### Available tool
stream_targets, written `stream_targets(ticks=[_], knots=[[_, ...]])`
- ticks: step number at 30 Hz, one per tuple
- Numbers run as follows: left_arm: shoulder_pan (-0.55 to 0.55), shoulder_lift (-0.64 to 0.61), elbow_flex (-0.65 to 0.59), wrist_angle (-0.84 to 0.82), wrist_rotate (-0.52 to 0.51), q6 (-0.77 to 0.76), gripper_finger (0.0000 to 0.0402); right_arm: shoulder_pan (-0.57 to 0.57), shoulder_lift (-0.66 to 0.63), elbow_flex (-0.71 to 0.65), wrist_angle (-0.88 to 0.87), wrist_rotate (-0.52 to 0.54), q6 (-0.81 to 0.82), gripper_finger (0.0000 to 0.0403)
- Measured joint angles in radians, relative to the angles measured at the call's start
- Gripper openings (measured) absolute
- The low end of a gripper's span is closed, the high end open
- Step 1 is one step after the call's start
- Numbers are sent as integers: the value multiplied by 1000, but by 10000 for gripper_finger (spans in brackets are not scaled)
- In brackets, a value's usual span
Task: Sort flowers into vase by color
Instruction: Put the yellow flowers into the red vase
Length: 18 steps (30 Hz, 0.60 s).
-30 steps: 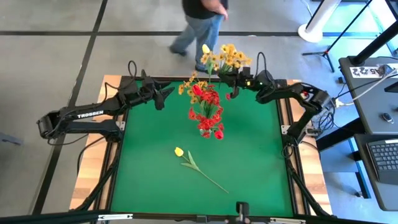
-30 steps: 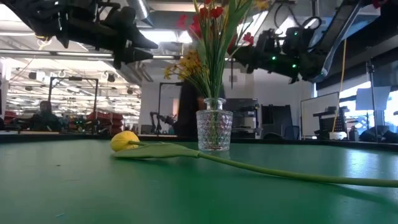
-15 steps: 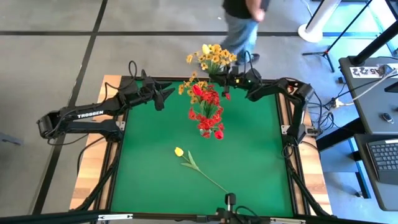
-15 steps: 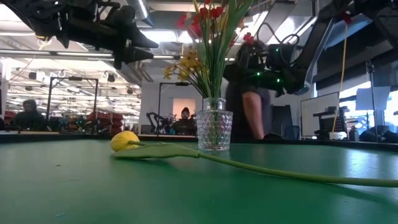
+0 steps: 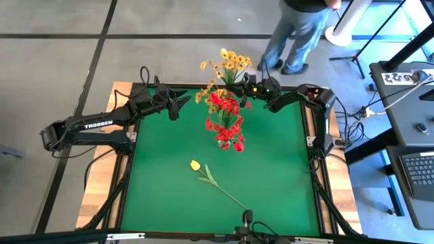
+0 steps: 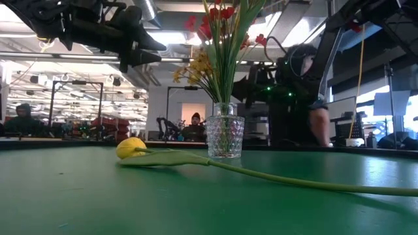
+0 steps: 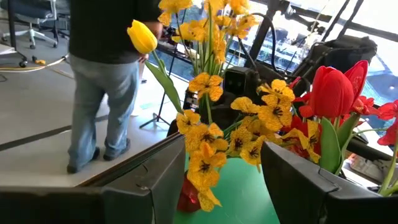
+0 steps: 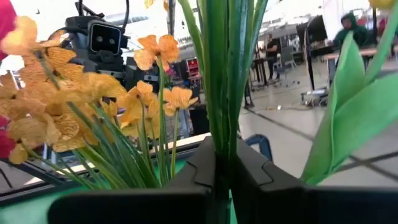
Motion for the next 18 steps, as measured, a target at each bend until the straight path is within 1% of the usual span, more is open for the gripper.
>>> stream_targets(ticks=[3,6,10,13,18], knots=[[0,0,0,0,-1,-1,204,7,0,0,-35,-4,30,26],[0,0,0,0,-3,0,204,13,0,0,-44,-41,67,28],[0,0,0,0,-3,0,204,27,0,0,-128,-90,87,30],[0,0,0,0,-4,-1,204,30,0,0,-188,-92,94,31],[0,0,0,0,-4,-3,204,32,0,0,-205,-100,102,32]])
